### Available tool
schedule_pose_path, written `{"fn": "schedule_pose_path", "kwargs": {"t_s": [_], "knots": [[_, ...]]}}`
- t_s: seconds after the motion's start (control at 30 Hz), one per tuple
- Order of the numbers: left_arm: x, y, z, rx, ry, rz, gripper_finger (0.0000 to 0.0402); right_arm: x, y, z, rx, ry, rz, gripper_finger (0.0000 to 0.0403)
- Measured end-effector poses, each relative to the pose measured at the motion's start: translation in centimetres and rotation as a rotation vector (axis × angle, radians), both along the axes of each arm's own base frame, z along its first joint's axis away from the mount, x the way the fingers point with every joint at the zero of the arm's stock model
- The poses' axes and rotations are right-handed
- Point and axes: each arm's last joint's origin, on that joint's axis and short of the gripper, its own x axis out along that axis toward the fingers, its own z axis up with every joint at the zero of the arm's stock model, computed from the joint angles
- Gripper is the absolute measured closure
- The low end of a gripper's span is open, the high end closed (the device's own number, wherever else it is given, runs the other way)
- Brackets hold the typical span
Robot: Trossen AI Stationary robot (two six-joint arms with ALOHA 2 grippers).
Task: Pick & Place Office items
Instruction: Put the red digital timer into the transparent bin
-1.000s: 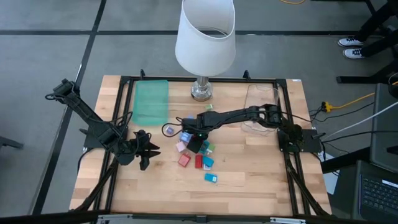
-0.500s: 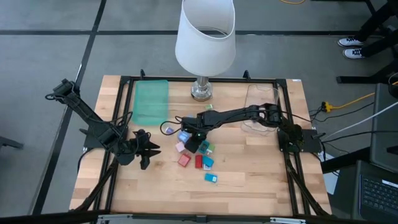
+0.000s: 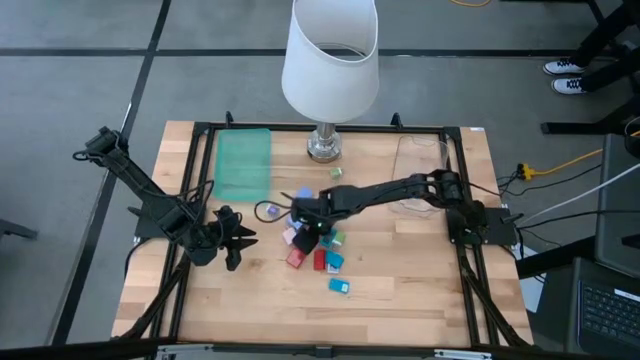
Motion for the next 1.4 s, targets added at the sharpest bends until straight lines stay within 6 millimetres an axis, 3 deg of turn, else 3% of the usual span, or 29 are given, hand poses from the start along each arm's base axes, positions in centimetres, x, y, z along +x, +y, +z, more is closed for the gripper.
{"fn": "schedule_pose_path", "kwargs": {"t_s": [0.13, 0.5, 0.93, 1.07, 1.27, 1.4], "knots": [[-0.1, 0.0, -0.1, 0.004, 0.017, -0.007, 0.0288, 0.0, 0.6, -1.7, -0.046, 0.054, -0.007, 0.0166], [-0.3, 0.0, -0.4, -0.010, 0.075, -0.050, 0.0288, 0.4, -1.6, -1.9, -0.028, 0.047, -0.028, 0.0165], [-0.3, 0.1, -0.4, -0.009, 0.073, -0.040, 0.0288, 0.6, 0.1, -5.1, -0.064, 0.115, 0.017, 0.0165], [-0.3, 0.1, -0.4, -0.005, 0.071, -0.032, 0.0288, 0.5, -0.1, -6.3, -0.090, 0.163, 0.091, 0.0165], [-0.3, 0.1, -0.5, -0.034, 0.076, -0.022, 0.0288, 0.5, -1.6, -6.3, -0.145, 0.170, 0.124, 0.0167], [-0.3, 0.1, -0.5, -0.037, 0.077, -0.023, 0.0288, 0.5, -2.2, -6.3, -0.155, 0.171, 0.099, 0.0200]]}}
